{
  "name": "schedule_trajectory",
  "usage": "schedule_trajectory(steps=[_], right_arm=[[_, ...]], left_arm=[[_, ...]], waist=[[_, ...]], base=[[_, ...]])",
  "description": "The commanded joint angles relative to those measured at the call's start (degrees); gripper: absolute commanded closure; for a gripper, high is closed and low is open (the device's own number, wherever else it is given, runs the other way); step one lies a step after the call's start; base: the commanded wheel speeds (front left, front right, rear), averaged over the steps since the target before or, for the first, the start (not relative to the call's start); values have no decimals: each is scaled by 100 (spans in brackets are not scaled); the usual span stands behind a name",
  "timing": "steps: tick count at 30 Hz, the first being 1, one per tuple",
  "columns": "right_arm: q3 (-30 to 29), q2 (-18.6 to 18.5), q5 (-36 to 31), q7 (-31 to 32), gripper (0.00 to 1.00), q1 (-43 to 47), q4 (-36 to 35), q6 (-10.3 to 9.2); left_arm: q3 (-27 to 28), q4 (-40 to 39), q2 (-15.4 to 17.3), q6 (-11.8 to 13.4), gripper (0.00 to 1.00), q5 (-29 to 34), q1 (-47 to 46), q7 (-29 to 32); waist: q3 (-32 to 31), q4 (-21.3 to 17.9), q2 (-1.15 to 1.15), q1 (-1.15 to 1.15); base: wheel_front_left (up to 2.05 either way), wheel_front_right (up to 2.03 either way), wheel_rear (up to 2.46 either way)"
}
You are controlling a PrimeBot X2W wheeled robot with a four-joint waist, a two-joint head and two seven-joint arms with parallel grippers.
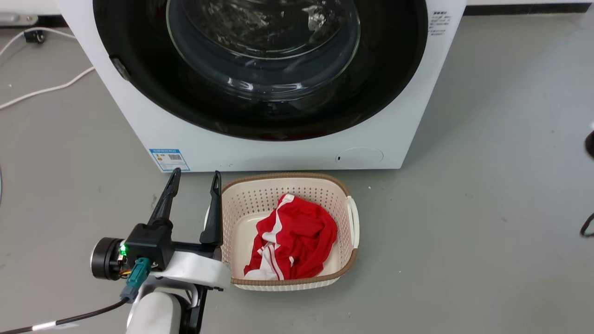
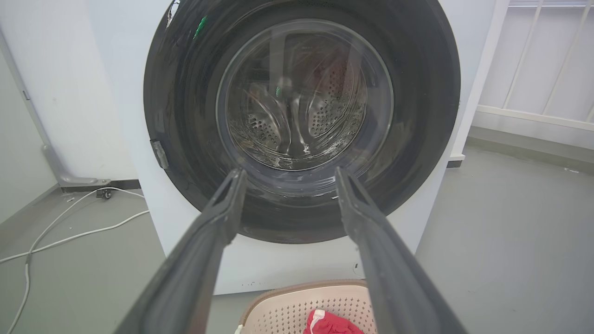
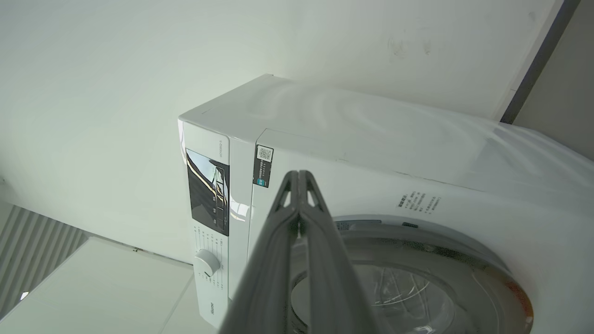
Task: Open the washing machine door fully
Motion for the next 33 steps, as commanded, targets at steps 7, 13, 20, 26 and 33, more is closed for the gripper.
schedule_trajectory(steps=[7, 13, 20, 26, 33], right_arm=[[866, -407, -344, 652, 100, -1657, 1192, -1], [1553, -287, -647, 1323, 100, -2947, 2136, -1], [2107, -45, -885, 2199, 100, -3900, 2695, -1], [2315, 86, -1038, 2461, 100, -4361, 2826, -1], [2462, 185, -1215, 2409, 100, -4703, 2965, -1]], left_arm=[[-38, -195, -4, 1, 0, 18, -232, -15], [-78, -337, -4, 6, 0, 10, -469, -15], [-127, -523, -4, 64, 0, -29, -696, -15], [-172, -648, -3, 72, 0, 12, -839, -15], [-200, -726, -4, 72, 0, 39, -953, -15]], waist=[[457, 144, 0, -1], [864, 234, 0, -1], [1270, 338, 0, -1], [1595, 404, 0, -1], [1894, 461, 0, -1]], base=[[0, 0, 0], [0, 0, 0], [0, 0, 0], [0, 0, 0], [0, 0, 0]])
